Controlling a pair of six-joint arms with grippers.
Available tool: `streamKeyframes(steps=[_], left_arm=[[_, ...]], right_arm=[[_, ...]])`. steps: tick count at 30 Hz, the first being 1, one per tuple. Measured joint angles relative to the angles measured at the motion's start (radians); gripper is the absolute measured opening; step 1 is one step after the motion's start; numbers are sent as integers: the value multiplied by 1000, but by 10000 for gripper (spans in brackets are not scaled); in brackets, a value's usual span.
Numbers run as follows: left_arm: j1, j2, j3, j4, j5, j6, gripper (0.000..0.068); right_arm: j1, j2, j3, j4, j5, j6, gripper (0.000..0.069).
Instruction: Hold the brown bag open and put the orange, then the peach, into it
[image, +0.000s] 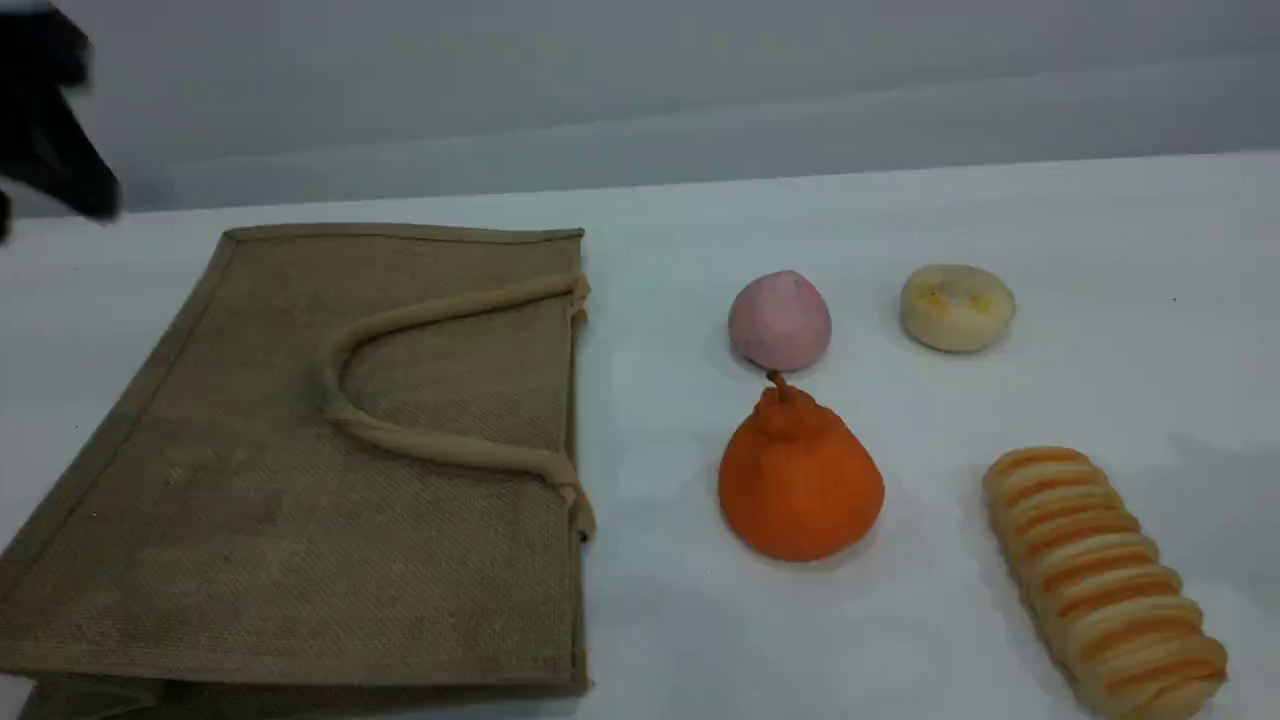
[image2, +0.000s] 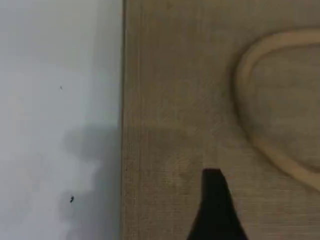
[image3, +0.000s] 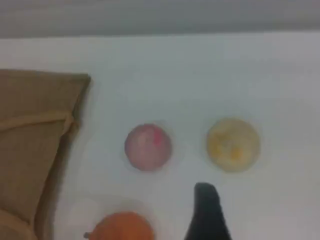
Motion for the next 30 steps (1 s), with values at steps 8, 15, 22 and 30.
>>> streamKeyframes(steps=[8, 15, 22, 30], left_arm=[[0, 213, -114, -3, -23, 0, 435], [0, 364, -222, -52, -1, 1, 435], [-1, 478, -279, -51, 10, 2, 435], [-41, 520, -313, -76, -6, 32, 435]], right_arm=[[0, 214, -1, 287, -29, -237, 438], [0, 261, -1, 481, -30, -409, 438], [0, 261, -1, 532, -35, -458, 438], [0, 261, -1, 531, -35, -458, 438]])
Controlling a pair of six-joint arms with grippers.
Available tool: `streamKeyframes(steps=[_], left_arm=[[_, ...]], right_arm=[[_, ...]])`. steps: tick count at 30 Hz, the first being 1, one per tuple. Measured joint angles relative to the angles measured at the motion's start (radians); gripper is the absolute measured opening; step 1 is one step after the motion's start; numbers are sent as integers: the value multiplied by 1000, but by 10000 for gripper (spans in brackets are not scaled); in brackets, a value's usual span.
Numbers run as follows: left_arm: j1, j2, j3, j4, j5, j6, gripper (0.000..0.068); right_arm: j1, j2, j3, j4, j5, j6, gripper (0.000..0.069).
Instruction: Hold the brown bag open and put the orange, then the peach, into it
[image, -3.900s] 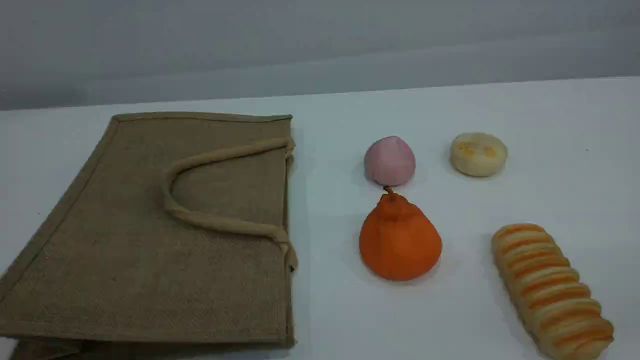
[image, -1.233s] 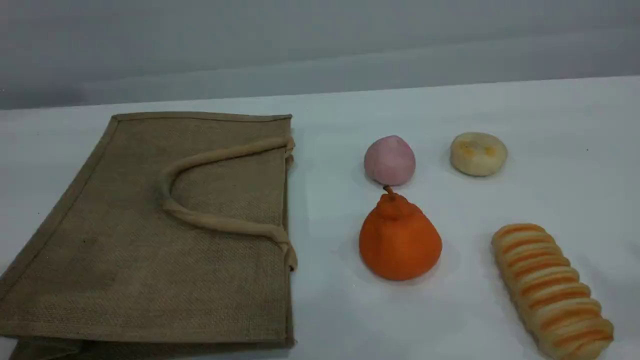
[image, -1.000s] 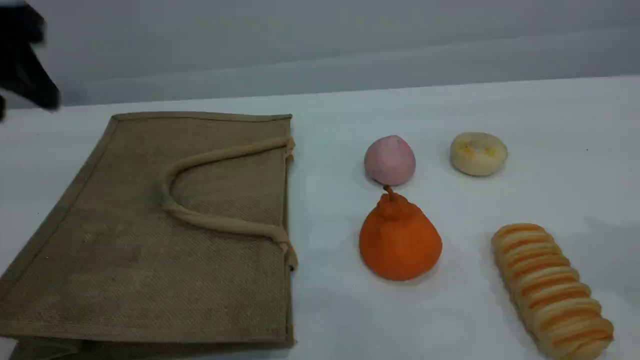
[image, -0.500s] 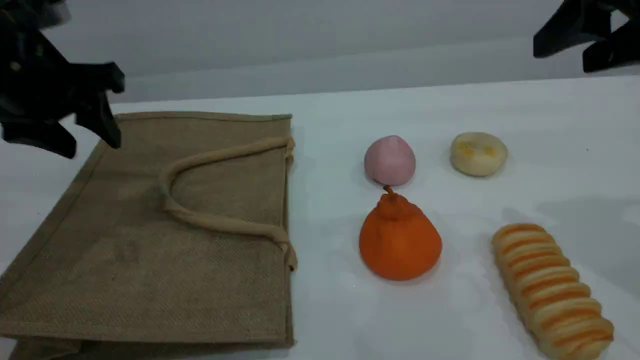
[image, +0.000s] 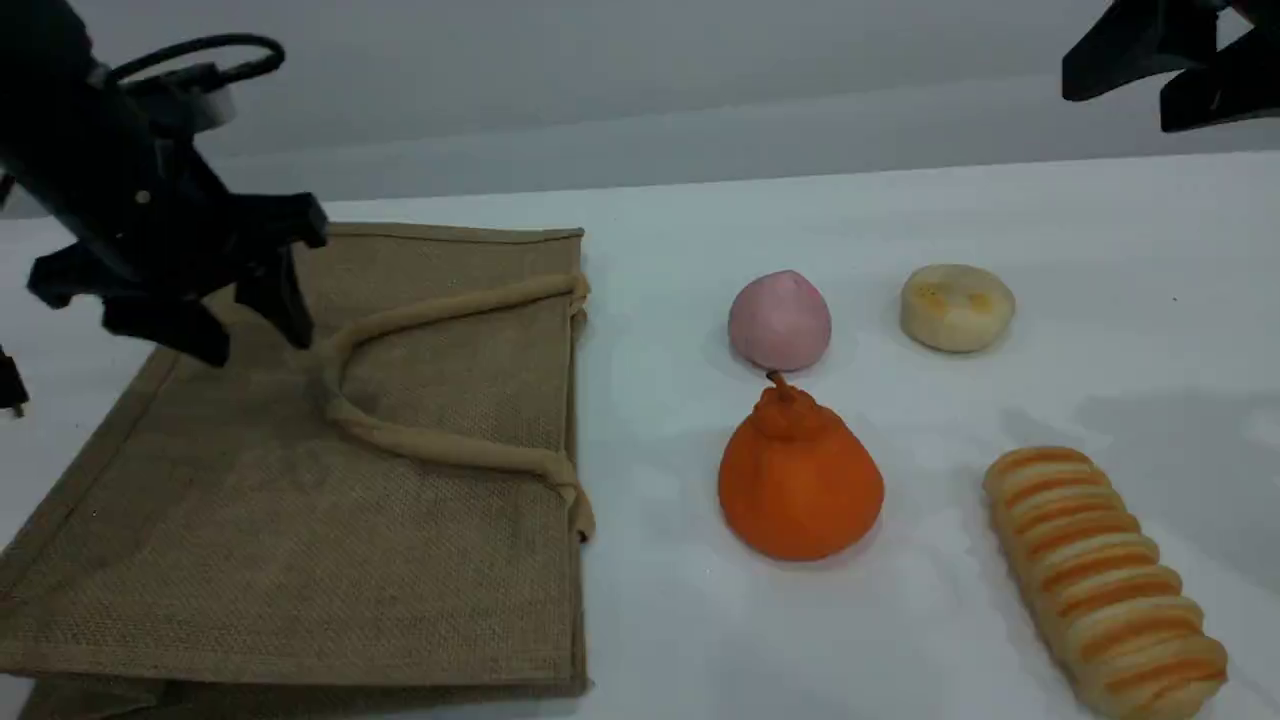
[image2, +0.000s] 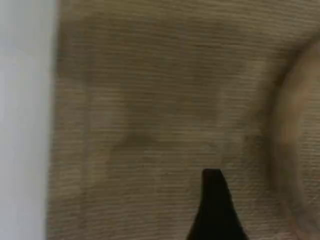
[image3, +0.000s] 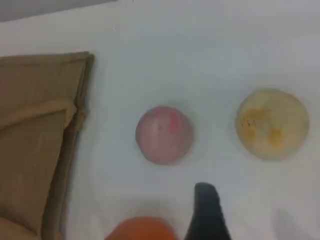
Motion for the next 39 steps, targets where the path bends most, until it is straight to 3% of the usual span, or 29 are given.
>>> streamKeyframes(steps=[17, 21, 28, 34, 39], left_arm=[[-40, 183, -121, -23, 21, -6, 416], [-40, 191, -121, -23, 20, -6, 339], [-40, 191, -121, -26, 15, -7, 85], [-40, 168, -158, -20, 81, 9, 81], [-40, 79, -249, -20, 207, 104, 81]], right_arm=[[0, 12, 0, -1, -4, 0, 438], [0, 12, 0, -1, -5, 1, 438], [0, 12, 0, -1, -16, 1, 438], [0, 12, 0, -1, -16, 1, 438], [0, 12, 0, -1, -13, 1, 438]])
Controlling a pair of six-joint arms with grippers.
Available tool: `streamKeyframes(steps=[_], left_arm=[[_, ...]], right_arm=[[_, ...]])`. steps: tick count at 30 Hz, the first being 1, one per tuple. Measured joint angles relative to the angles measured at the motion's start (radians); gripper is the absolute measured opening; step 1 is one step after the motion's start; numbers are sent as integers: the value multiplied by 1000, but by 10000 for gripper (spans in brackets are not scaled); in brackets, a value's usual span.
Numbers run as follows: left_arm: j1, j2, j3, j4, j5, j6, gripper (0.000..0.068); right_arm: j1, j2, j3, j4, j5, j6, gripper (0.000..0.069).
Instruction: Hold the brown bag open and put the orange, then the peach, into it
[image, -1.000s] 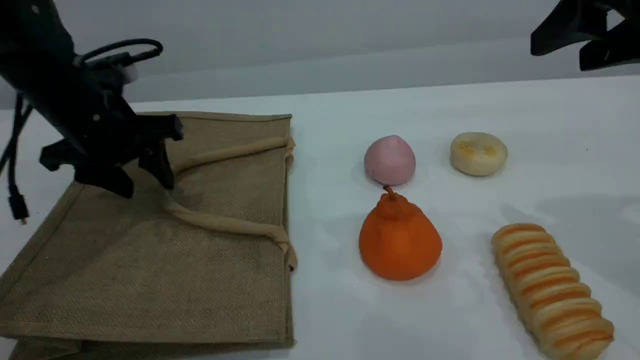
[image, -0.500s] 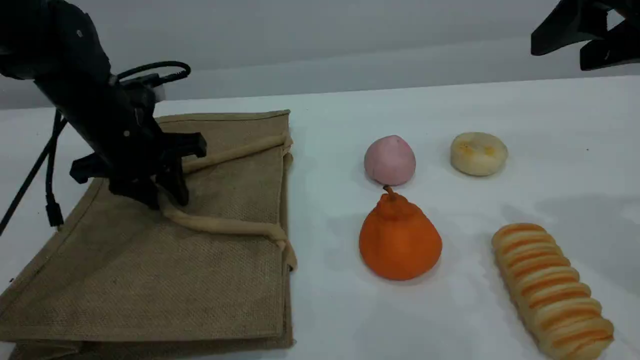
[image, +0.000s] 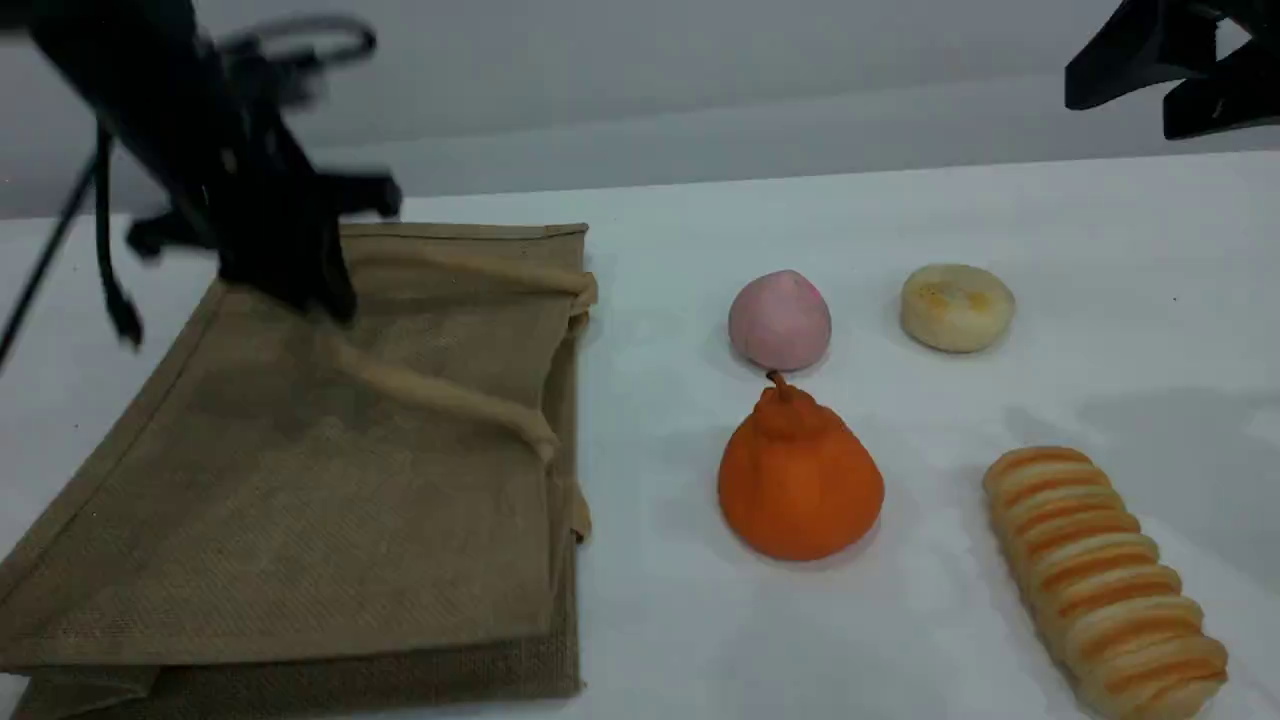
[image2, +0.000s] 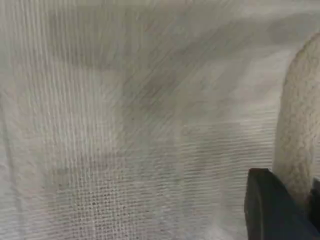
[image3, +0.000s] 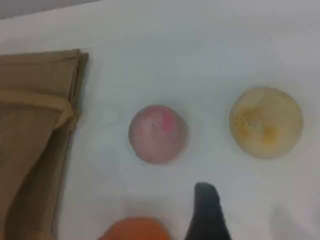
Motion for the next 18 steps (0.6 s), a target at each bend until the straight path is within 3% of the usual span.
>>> streamKeyframes(steps=[9, 18], left_arm=[[0, -218, -276, -4, 335, 190, 81], [0, -272, -476, -105, 596, 435, 81]], right_arm=[[0, 0, 0, 48, 43, -59, 438], [51, 14, 0, 185, 67, -209, 438]])
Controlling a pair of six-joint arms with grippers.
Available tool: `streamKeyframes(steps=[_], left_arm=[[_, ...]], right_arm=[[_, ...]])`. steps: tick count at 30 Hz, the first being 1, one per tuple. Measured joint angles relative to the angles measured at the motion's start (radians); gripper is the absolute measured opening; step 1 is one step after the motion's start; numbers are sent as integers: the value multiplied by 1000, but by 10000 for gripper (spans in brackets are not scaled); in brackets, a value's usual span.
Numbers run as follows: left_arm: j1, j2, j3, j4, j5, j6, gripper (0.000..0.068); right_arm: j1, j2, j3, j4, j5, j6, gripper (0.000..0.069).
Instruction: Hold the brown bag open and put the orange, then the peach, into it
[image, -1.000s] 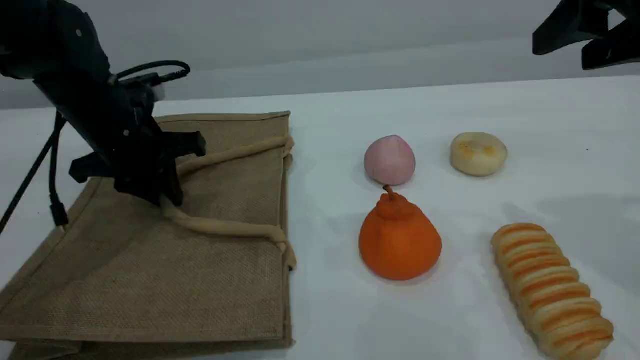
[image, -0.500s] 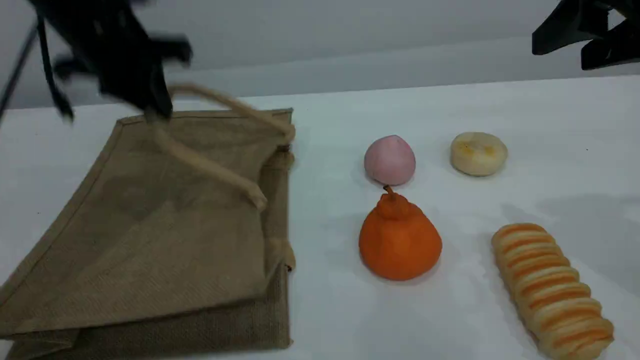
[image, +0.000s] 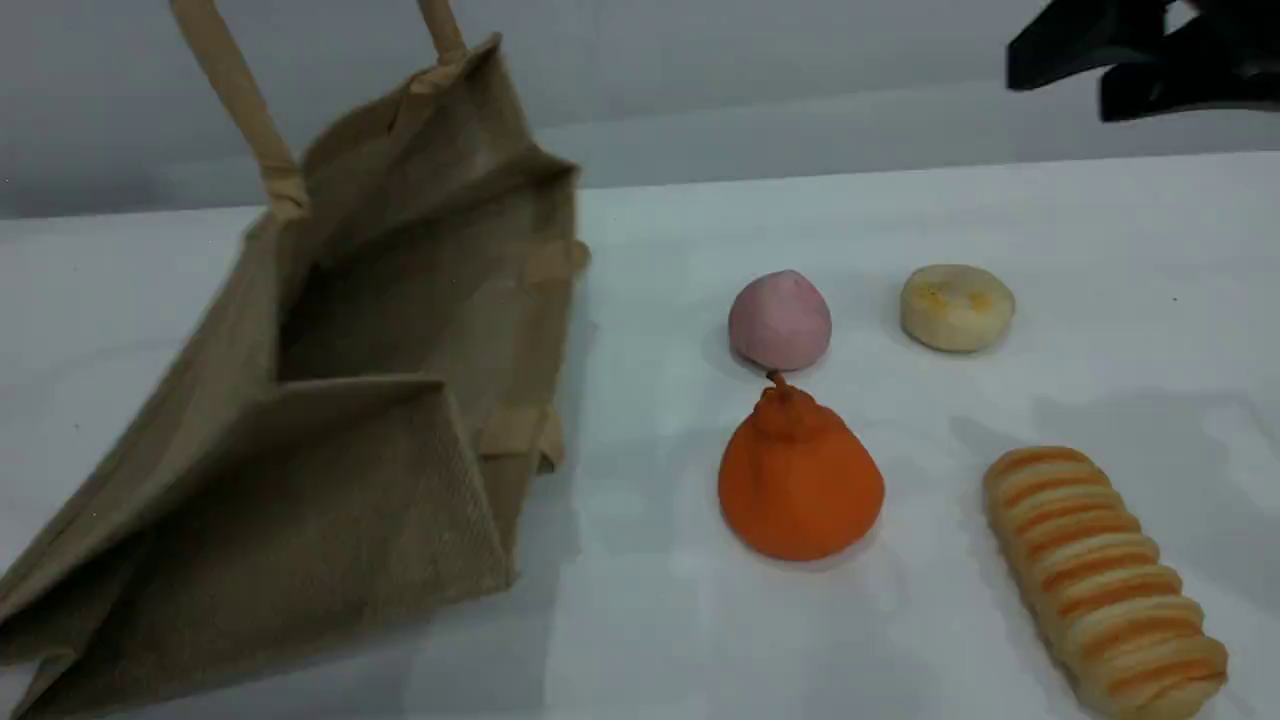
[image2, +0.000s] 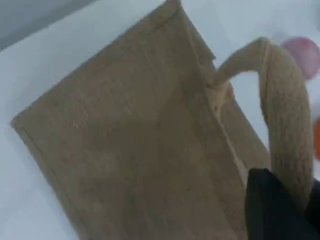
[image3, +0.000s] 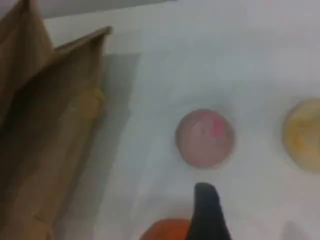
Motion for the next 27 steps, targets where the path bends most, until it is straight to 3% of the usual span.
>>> streamKeyframes(steps=[7, 11, 22, 27], left_arm=[[0, -24, -21, -138, -2, 156, 81], [0, -29, -22, -139, -1, 164, 81], [0, -28, -22, -121, -2, 164, 81], [0, -28, -22, -68, -3, 159, 81]], right_arm=[[81, 110, 0, 89, -47, -118, 438], [81, 180, 0, 138, -65, -171, 438], [84, 316, 0, 284, 100, -329, 438], [142, 328, 0, 287, 123, -355, 438]])
